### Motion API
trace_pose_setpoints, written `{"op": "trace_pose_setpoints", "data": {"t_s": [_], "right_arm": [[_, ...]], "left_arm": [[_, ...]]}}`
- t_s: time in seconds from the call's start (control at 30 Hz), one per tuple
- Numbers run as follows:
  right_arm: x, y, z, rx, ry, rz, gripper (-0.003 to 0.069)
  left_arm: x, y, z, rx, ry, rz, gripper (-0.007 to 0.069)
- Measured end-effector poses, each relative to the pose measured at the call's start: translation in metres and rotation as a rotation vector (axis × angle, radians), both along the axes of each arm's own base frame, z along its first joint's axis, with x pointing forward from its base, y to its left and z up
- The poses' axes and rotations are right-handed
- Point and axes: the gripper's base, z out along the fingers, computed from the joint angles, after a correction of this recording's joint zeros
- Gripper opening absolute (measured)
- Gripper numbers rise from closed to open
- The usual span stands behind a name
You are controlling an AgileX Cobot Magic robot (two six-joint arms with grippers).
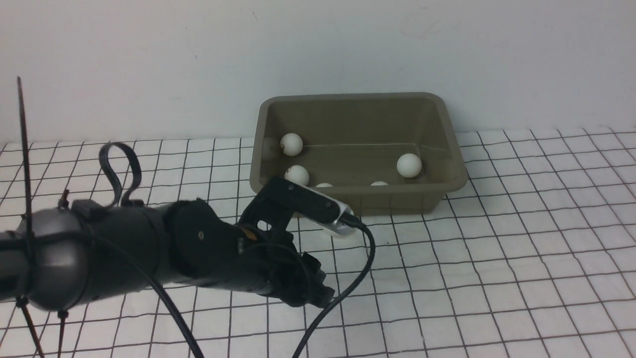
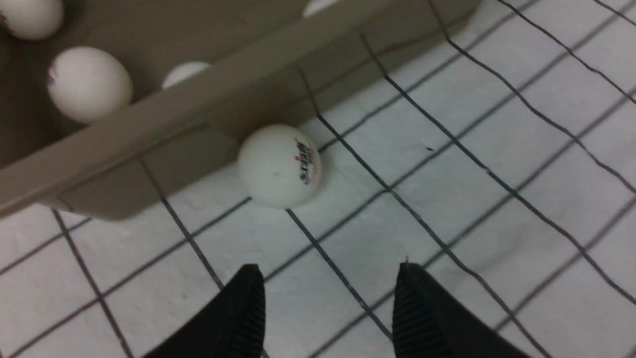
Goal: Put the table tennis balls into the box on the white checkered tablecloth.
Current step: 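Reach for and grasp a ping pong ball on the table beside the basket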
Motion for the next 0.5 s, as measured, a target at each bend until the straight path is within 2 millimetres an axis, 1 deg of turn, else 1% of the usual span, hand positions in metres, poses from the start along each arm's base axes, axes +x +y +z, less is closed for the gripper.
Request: {"op": "trace_pose_setpoints", "data": {"t_s": [0.07,0.13,0.23,0.27,0.33,0.5], "right_arm": [[0.000,0.000,0.000,0.001,0.000,0.000,0.0451],[0.000,0.000,0.000,0.001,0.000,0.000,0.0451],[0.000,0.000,0.000,0.004,-0.003,0.001,0.0451],[0.000,0.000,0.000,0.004,-0.003,0.001,0.0451],[0.000,0.000,0.000,0.004,-0.003,0.003,0.0451],[0.000,0.002,0.000,0.004,-0.004,0.025,0.0451]], "left_arm": [[0.003,-0.002,-0.007,0.021,-0.032,0.013,0.0332],[0.005,-0.004,-0.015,0.054,-0.044,-0.009,0.0358],[0.007,-0.006,-0.020,0.046,-0.053,-0.013,0.0422],[0.007,-0.007,-0.021,0.017,-0.046,-0.001,0.0465],[0.006,-0.009,-0.022,-0.020,-0.032,0.010,0.0497],[0.010,-0.012,-0.025,-0.065,-0.070,0.014,0.0511]]}}
